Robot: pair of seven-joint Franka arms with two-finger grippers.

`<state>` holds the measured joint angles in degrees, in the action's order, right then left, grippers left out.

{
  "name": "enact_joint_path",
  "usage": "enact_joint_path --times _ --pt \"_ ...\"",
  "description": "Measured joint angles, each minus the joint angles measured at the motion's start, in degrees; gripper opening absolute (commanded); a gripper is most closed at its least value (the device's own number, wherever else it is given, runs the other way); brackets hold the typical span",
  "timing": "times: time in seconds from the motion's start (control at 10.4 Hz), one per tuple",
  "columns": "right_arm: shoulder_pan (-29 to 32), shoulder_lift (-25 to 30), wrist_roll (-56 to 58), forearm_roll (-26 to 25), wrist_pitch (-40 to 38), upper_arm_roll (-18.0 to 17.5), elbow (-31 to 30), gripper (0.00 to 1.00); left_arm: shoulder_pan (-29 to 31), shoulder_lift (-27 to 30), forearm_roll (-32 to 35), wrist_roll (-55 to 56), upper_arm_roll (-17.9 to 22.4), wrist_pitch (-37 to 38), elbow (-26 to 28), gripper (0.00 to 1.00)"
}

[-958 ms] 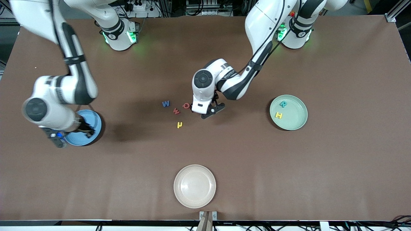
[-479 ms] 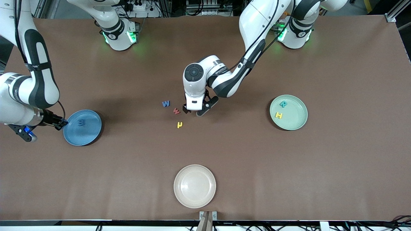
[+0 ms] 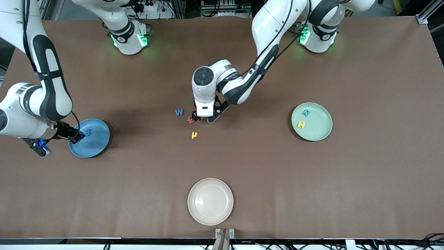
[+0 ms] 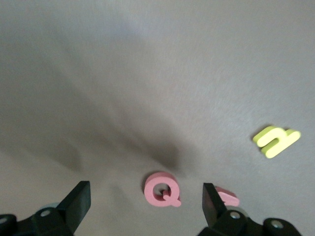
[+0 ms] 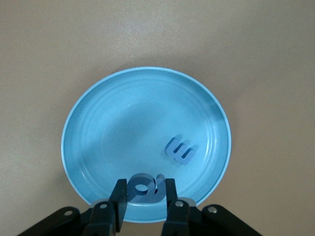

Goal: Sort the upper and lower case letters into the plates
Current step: 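Release the blue e in the blue plate while the left gripper lowers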

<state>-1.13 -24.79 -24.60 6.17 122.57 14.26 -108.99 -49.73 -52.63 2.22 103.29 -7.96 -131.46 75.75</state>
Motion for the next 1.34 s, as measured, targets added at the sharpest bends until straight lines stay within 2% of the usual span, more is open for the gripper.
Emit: enact_joint_path --times 0.96,1.05,1.25,1.34 --pt "-1.6 -2.6 -0.1 3.5 0.3 -0.1 0.4 1.0 -0.8 -3.7 0.0 3.5 0.5 -1.4 -2.6 1.0" --pt "-1.7 -2.7 -0.1 3.6 0.3 -0.1 0.4 1.0 -0.9 -3.8 0.0 3.5 0.5 -1.4 -2.7 0.9" --pt "-1.9 -2.7 -0.1 3.6 0.3 -0.1 0.4 1.0 -1.0 -3.8 0.0 3.5 0.5 -1.3 -2.7 0.78" --pt "-2.0 -2.7 -0.1 3.6 0.3 -0.1 0.4 1.0 -1.1 -3.8 0.0 3.6 0.5 -1.4 -2.8 0.64"
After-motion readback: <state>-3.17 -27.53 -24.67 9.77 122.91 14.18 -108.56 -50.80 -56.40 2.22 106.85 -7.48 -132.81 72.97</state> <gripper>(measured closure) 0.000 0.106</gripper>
